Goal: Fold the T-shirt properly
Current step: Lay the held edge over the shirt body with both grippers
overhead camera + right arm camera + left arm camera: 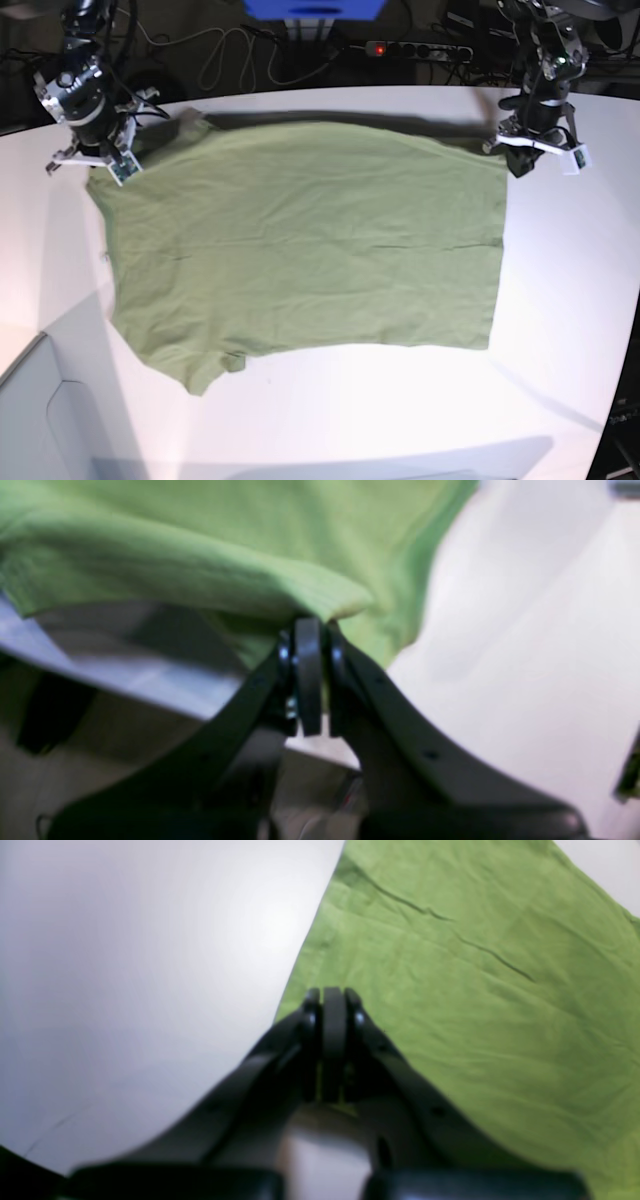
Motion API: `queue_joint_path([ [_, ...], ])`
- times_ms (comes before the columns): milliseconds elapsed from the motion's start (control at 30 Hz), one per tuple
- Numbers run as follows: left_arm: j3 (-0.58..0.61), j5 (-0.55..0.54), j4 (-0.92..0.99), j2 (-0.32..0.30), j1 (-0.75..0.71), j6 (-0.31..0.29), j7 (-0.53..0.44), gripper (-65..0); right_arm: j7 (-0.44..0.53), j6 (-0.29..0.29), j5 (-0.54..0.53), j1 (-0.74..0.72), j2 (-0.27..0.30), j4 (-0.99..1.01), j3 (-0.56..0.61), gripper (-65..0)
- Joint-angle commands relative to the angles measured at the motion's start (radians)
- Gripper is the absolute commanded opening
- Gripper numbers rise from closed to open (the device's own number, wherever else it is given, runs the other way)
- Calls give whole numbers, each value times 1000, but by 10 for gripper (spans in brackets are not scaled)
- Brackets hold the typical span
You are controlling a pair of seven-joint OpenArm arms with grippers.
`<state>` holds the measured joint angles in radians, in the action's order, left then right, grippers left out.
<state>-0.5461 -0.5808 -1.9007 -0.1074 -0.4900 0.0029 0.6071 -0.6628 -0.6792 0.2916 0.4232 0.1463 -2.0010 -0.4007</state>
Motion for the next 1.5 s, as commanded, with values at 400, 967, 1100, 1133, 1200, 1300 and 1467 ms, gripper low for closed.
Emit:
queue_joint_path([
  [400, 1, -11, -9, -10, 60, -2, -17, -650, 8, -19, 4, -159, 9, 32, 72, -649],
  [967, 2, -11, 39, -13, 233, -2, -17, -650, 8, -19, 5, -344, 14, 228, 95, -649],
  [1100, 2, -11, 106, -15, 276, -2, -17, -650, 8, -19, 7, -357, 16, 237, 93, -649],
  [1133, 2, -11, 117, -15, 282, -2, -17, -650, 8, -19, 7, -357, 16, 237, 93, -649],
  [1200, 2, -11, 135, -15, 294, -2, -17, -650, 8, -19, 7, -372, 16, 237, 95, -649],
  [1300, 2, -11, 168, -15, 310, -2, -17, -650, 8, -19, 7, -390, 16, 254, 92, -649],
  [1467, -2, -11, 183, -15, 311, -2, -20, -650, 8, -19, 8, -399, 22, 274, 92, -649],
])
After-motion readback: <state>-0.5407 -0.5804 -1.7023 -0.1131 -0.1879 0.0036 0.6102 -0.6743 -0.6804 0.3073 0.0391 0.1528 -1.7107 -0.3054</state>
